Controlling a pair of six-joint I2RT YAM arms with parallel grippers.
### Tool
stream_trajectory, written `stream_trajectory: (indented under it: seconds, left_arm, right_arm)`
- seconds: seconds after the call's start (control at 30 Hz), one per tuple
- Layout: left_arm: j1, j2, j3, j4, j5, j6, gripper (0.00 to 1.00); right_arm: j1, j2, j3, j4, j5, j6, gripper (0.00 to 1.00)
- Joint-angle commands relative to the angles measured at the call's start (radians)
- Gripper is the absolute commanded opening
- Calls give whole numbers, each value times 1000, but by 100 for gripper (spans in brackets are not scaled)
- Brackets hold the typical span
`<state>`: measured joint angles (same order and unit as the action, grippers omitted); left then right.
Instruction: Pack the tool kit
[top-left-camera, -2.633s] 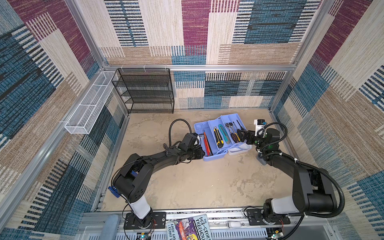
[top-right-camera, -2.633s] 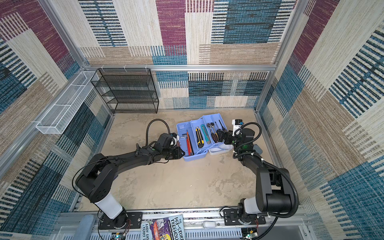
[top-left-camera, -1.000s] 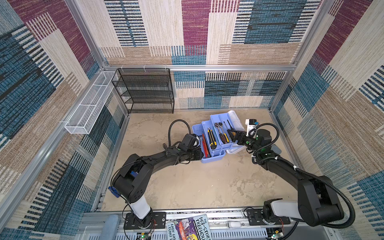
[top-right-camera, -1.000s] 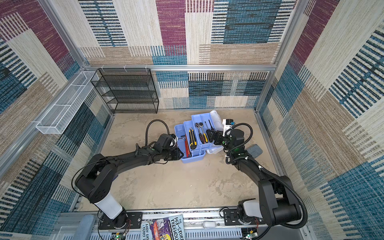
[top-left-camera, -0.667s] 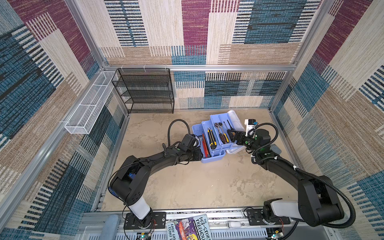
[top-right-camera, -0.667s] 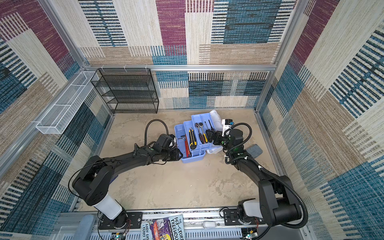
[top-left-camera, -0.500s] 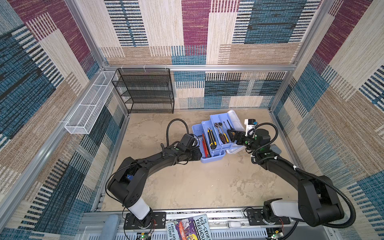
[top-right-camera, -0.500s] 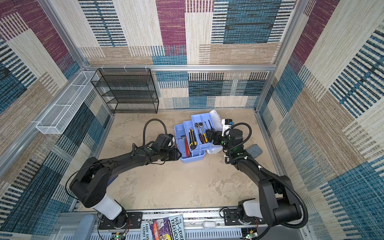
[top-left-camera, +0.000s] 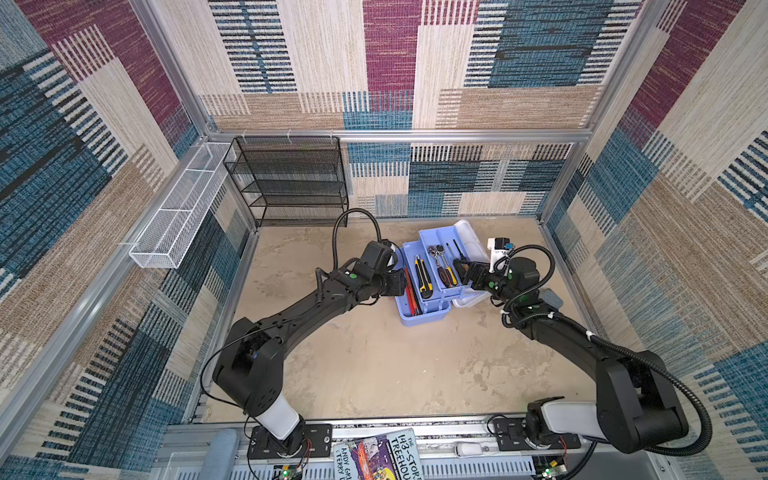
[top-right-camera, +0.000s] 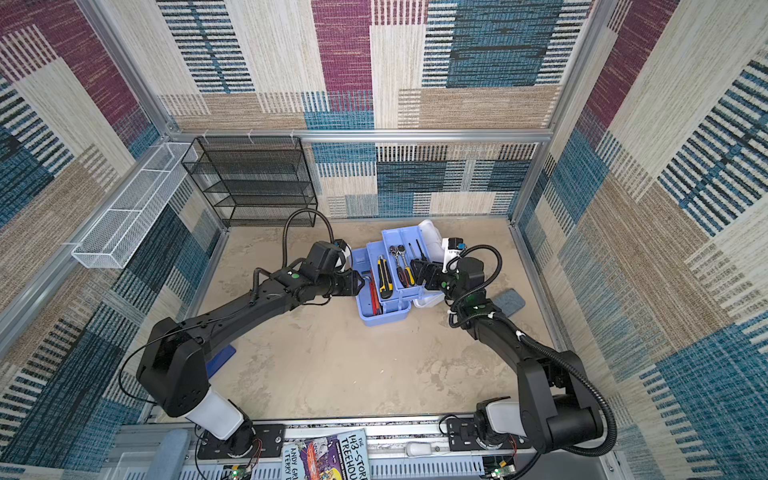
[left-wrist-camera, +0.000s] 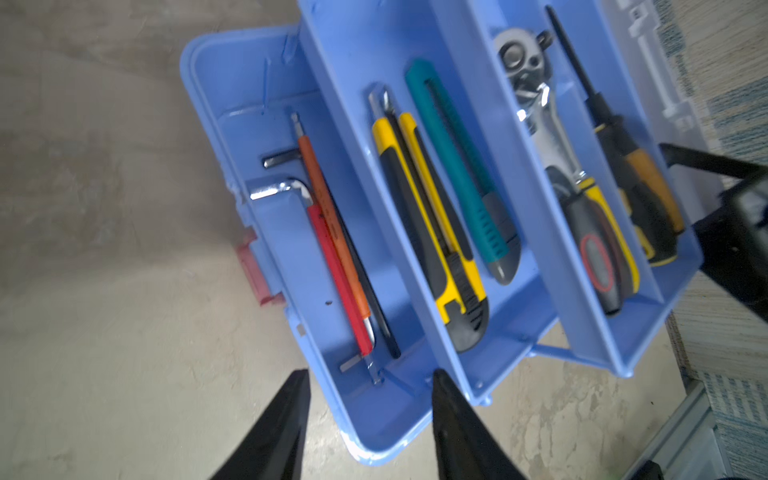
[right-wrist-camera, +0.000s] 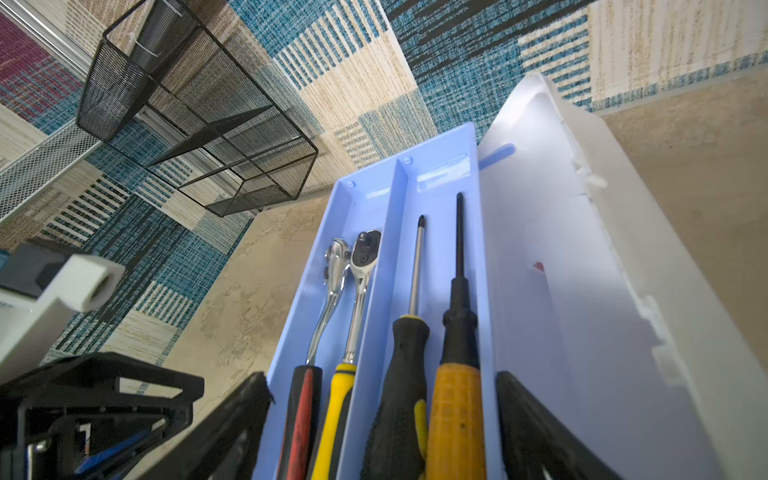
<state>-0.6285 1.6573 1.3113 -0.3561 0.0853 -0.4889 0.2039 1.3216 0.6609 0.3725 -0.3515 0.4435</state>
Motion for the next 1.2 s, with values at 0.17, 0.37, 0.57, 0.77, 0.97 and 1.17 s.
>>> stream_trajectory:
  seconds: [0.17, 0.37, 0.57, 0.77, 0.97, 1.17]
  left_arm:
    - [1, 182, 242, -90, 84, 79, 51]
    - [1, 259, 349, -113, 117, 69, 51]
    - [2, 269, 374, -91, 124, 60, 50]
    - [0, 305, 407, -91, 152, 55, 50]
    - [0, 322, 429, -92, 160, 52, 50]
    - [0, 326, 437, -96, 158, 52, 50]
  right_arm:
    - [12, -5, 14, -4, -3, -12, 86]
    - [17, -8, 16, -18, 9, -23, 86]
    - [22, -6, 16, -19, 14, -23, 85]
    - [30, -1, 23, -23, 20, -21, 85]
    - [39, 2, 37, -38, 29, -26, 85]
    - [52, 11, 49, -46, 40, -31, 85]
